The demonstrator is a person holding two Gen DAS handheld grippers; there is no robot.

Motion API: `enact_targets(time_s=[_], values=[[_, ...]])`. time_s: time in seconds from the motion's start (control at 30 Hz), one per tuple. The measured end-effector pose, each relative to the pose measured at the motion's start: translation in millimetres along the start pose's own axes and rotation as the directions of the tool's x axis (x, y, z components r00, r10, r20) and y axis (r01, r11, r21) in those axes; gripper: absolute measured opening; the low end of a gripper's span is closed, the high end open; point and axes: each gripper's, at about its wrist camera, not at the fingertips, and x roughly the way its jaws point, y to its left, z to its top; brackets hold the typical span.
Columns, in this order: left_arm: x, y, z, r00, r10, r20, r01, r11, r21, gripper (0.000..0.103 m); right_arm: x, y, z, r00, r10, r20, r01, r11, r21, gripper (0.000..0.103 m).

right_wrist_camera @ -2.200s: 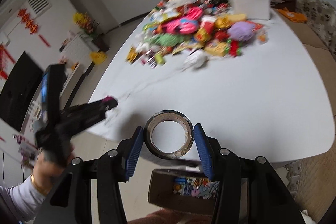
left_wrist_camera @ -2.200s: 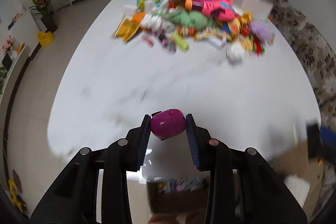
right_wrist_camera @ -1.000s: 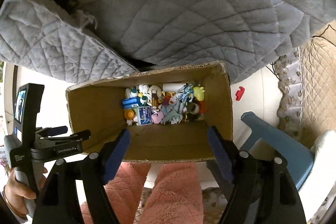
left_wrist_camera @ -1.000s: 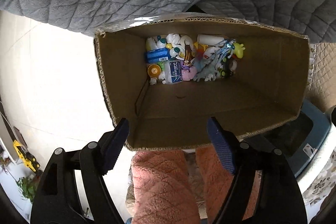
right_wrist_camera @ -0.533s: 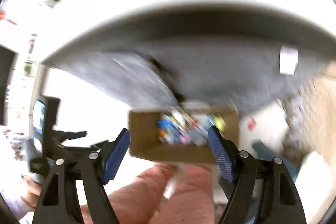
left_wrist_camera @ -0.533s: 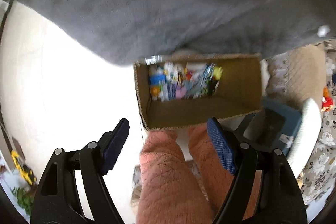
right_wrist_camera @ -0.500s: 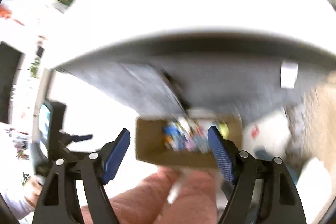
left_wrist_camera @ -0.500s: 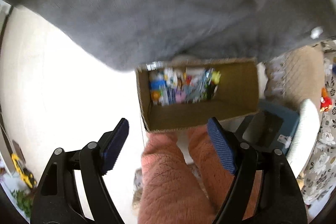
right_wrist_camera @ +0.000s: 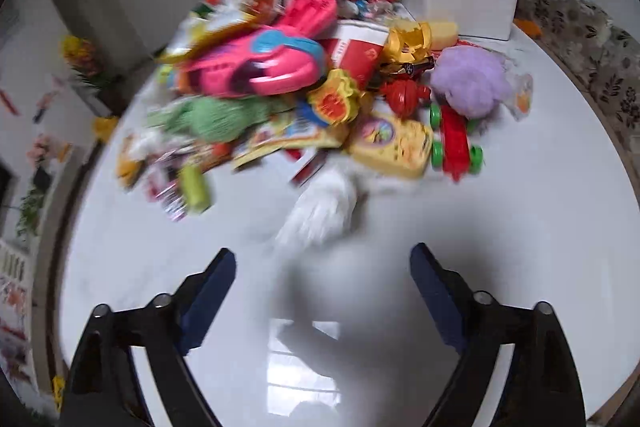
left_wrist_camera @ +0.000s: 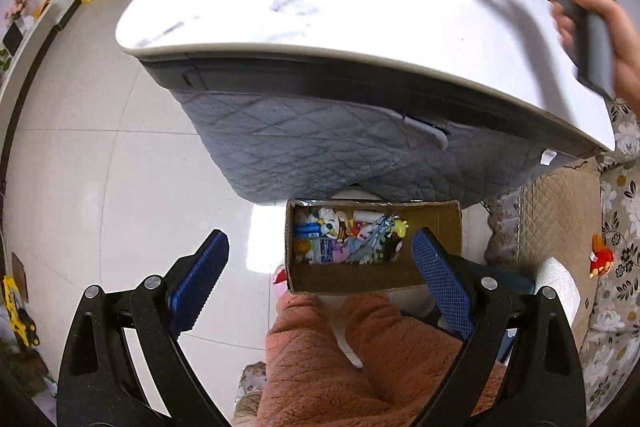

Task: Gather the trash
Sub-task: 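Grasp the white tissue with the right tool while the left tool grasps the green-capped bottle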

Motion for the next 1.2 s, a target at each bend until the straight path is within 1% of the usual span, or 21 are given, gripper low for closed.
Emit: enact_targets(time_s=[0.07, 0.1, 0.13, 0.17, 0.27, 0.3, 0.37, 0.4, 0.47, 0.53, 0.57, 0.6, 0.67, 0.73, 0.8, 0.9, 0.97, 1.07, 1.13, 1.2], values=[[-4, 1, 1, 1.0, 0.012, 0.013, -0.012, 1.0, -0.001, 0.091, 18, 2, 11, 0.999, -0.026, -0.026, 0.026, 1.0, -0.01, 0.077], [-5, 0, 3, 1.0, 0.013, 0.017, -0.013, 1.0, -0.002, 0.091, 24, 3, 13, 0.999, -0.028, -0.043, 0.027, 1.0, -0.016, 0.062], [-6, 0, 5, 1.0, 0.015, 0.02, -0.015, 1.0, -0.004, 0.091, 30, 2, 14, 0.997, -0.021, -0.068, 0.02, 1.0, -0.015, 0.036], [-6, -1, 7, 1.0, 0.018, 0.022, -0.017, 1.0, -0.005, 0.091, 33, 1, 12, 0.996, 0.005, -0.089, -0.006, 1.0, -0.006, 0.029], [-8, -3, 13, 0.999, 0.021, 0.031, -0.022, 1.0, 0.009, 0.091, 12, 0, -2, 0.998, 0.038, -0.04, -0.039, 0.999, -0.022, 0.028], [-9, -5, 16, 0.999, 0.021, 0.034, -0.022, 1.0, 0.02, 0.091, -3, -2, -13, 0.996, 0.08, -0.031, -0.081, 0.997, -0.02, 0.028], [-12, -7, 20, 0.999, 0.019, 0.046, -0.02, 0.999, 0.038, 0.091, -29, -4, -37, 0.993, 0.117, -0.016, -0.118, 0.992, -0.043, 0.028], [-13, -10, 25, 0.998, 0.017, 0.054, -0.02, 0.999, 0.048, 0.091, -50, -4, -57, 0.991, 0.136, -0.004, -0.136, 0.988, -0.074, 0.028], [-14, -13, 35, 0.998, 0.007, 0.062, -0.01, 0.998, 0.059, 0.091, -79, -5, -89, 0.989, 0.15, 0.0, -0.149, 0.982, -0.116, 0.028], [-13, -17, 53, 0.997, -0.028, 0.065, 0.024, 0.998, 0.062, 0.091, -108, -16, -117, 0.985, 0.17, 0.003, -0.169, 0.979, -0.111, 0.028], [-12, -21, 68, 0.996, -0.035, 0.078, 0.029, 0.997, 0.069, 0.091, -119, -22, -127, 0.983, 0.186, -0.001, -0.185, 0.978, -0.095, 0.028], [-9, -25, 80, 0.995, -0.025, 0.092, 0.018, 0.997, 0.076, 0.091, -134, -29, -140, 0.982, 0.191, 0.008, -0.19, 0.979, -0.075, 0.028], [-2, -36, 109, 0.994, 0.006, 0.113, -0.016, 0.996, 0.086, 0.091, -155, -32, -155, 0.981, 0.192, 0.021, -0.191, 0.98, -0.055, 0.028], [10, -51, 147, 0.99, 0.026, 0.135, -0.038, 0.996, 0.084, 0.091, -170, -32, -161, 0.981, 0.189, 0.044, -0.187, 0.981, -0.045, 0.029], [24, -74, 184, 0.987, 0.049, 0.153, -0.062, 0.995, 0.084, 0.091, -185, -32, -168, 0.983, 0.167, 0.076, -0.164, 0.985, -0.051, 0.029], [43, -105, 231, 0.981, 0.086, 0.174, -0.1, 0.993, 0.068, 0.091, -197, -41, -172, 0.981, 0.167, 0.1, -0.167, 0.986, -0.015, 0.029], [59, -123, 262, 0.978, 0.124, 0.165, -0.133, 0.99, 0.043, 0.091, -205, -46, -177, 0.98, 0.166, 0.106, -0.168, 0.986, 0.01, 0.029], [73, -136, 292, 0.974, 0.168, 0.155, -0.17, 0.985, 0.001, 0.091, -216, -54, -183, 0.982, 0.155, 0.111, -0.159, 0.987, 0.03, 0.029], [82, -141, 312, 0.979, 0.155, 0.131, -0.149, 0.987, -0.051, 0.091, -222, -59, -190, 0.984, 0.143, 0.106, -0.148, 0.988, 0.036, 0.029], [89, -141, 324, 0.982, 0.153, 0.109, -0.143, 0.985, -0.094, 0.091, -224, -65, -196, 0.987, 0.13, 0.092, -0.135, 0.99, 0.05, 0.029]])
